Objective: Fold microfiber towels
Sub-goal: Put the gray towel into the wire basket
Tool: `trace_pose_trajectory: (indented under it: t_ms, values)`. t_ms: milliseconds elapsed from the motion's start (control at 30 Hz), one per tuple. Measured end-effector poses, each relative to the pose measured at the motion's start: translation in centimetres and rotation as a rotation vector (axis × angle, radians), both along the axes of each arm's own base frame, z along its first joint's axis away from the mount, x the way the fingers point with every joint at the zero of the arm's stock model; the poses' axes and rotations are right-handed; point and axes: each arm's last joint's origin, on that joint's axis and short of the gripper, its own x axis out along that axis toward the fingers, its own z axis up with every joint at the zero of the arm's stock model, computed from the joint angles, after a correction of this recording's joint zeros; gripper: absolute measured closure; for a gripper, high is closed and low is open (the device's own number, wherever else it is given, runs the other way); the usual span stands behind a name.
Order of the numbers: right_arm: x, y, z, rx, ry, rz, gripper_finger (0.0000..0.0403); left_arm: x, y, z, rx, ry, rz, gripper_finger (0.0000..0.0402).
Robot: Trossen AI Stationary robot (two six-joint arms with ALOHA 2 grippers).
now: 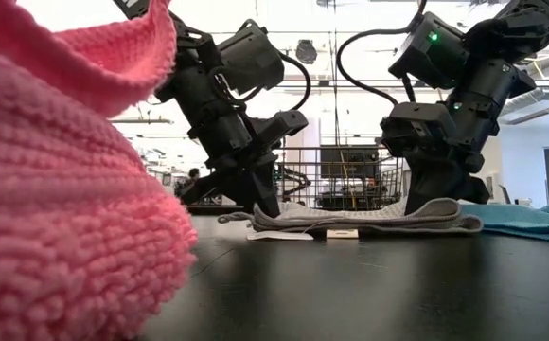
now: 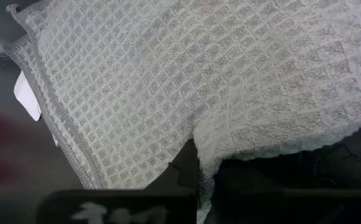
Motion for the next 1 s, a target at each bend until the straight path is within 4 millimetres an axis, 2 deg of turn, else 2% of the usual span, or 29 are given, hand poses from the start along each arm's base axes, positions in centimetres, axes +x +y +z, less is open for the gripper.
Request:
trace_pose_trajectory:
  t_ms: [167,533,767,1000]
  values:
    - [0.8,0.0,0.7,-0.009,-0.041,0.015,0.0400,-0.3,0.1,0.9,0.031,-0.007,0.014,0.0399]
    - [3.6,-0.4,4.4,-0.086,-0.140,0.112,0.0402,-0.9,0.3,4.4,0.088,-0.074,0.031,0.0401]
    - [3.4,-0.8,4.5,-0.106,-0.075,0.130,0.0402,-1.6,0.2,3.3,0.036,0.036,0.031,0.0395]
    - [3.3,-0.7,4.5,-0.102,-0.066,0.134,0.0402,-1.4,0.5,2.6,0.039,0.044,0.032,0.0324]
